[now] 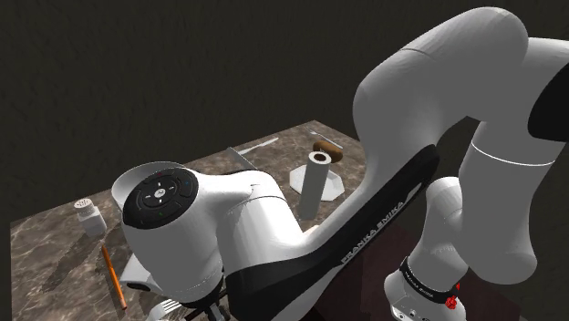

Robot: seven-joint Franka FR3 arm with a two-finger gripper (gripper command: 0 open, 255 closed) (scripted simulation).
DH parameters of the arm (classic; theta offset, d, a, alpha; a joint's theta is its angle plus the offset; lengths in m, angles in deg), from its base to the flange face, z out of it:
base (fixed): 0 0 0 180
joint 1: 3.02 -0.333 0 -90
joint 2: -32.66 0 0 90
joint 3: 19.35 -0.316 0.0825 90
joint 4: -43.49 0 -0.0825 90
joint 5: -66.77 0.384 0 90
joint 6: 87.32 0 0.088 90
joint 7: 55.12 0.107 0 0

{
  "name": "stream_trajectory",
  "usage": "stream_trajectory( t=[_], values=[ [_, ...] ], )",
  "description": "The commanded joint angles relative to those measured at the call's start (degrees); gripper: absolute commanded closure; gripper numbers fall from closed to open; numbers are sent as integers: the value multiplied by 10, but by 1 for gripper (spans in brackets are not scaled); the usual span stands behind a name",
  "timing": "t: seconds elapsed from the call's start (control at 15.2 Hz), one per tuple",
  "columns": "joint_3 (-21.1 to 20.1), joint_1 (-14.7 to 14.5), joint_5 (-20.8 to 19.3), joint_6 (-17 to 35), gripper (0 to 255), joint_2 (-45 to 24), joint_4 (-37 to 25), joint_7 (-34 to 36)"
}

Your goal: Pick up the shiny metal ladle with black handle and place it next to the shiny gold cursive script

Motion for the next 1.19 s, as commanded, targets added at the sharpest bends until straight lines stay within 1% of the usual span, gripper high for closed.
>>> stream_trajectory(
  t=[0.0,0.07,0.13,0.46,0.73,1.12],
  values=[
    [0,0,0,0,255,0,0,0],
    [0,0,0,0,255,0,0,0],
    [0,0,0,0,0,0,0,0],
    [0,0,0,0,0,0,0,0],
    [-7,-2,21,-65,0,30,-38,-14],
    [-7,-2,21,-65,0,30,-38,-14]
  ],
)
